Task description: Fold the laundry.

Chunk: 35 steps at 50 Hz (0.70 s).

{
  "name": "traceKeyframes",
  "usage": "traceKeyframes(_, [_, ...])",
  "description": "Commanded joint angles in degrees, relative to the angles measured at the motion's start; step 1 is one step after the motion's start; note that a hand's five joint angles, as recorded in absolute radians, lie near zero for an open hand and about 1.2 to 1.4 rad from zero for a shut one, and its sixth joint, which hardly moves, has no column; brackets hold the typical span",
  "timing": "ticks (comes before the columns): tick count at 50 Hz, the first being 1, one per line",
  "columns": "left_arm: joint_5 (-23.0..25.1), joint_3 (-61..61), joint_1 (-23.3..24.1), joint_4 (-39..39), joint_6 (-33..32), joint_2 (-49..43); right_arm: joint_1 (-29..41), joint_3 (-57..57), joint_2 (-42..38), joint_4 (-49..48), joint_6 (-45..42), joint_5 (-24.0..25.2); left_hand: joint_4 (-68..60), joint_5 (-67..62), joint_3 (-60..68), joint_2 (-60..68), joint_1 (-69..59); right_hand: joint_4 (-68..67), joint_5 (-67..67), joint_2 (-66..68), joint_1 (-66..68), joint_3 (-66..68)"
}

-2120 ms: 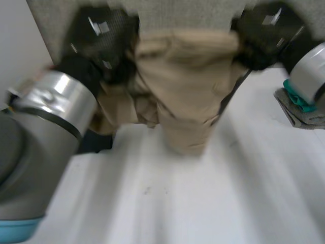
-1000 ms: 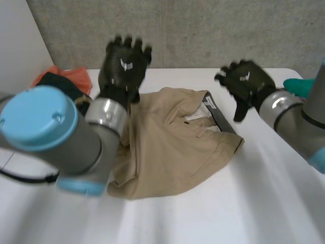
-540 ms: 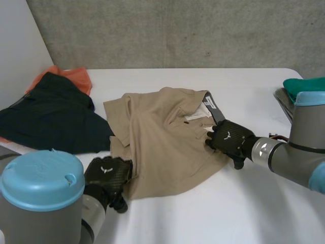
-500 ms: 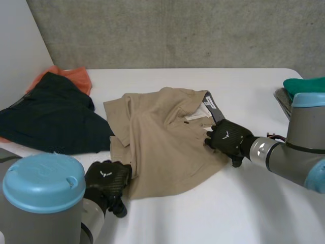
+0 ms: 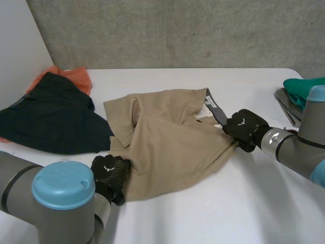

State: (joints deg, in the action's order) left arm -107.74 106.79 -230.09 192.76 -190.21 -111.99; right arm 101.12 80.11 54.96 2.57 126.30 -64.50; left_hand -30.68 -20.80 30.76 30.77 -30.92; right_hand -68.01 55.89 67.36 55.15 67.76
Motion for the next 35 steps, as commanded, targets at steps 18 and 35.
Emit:
traceKeyframes(18, [0.16,-0.01,1.66,2.18,-3.68,3.78,-0.22,6.1,2.61,-0.02,7.47,-1.25,-17.9,-17.78,17.81,17.8,-17.65,-11.99,14.11,12.64,24.85,12.24])
traceKeyframes(35, [0.16,3.16,7.73,0.95,-3.77,6.35,-0.3,6.81,3.05,-0.11,7.55,-1.24,-16.55,-16.43,16.46,16.45,-16.3,-11.99,14.11,12.64,24.85,12.24])
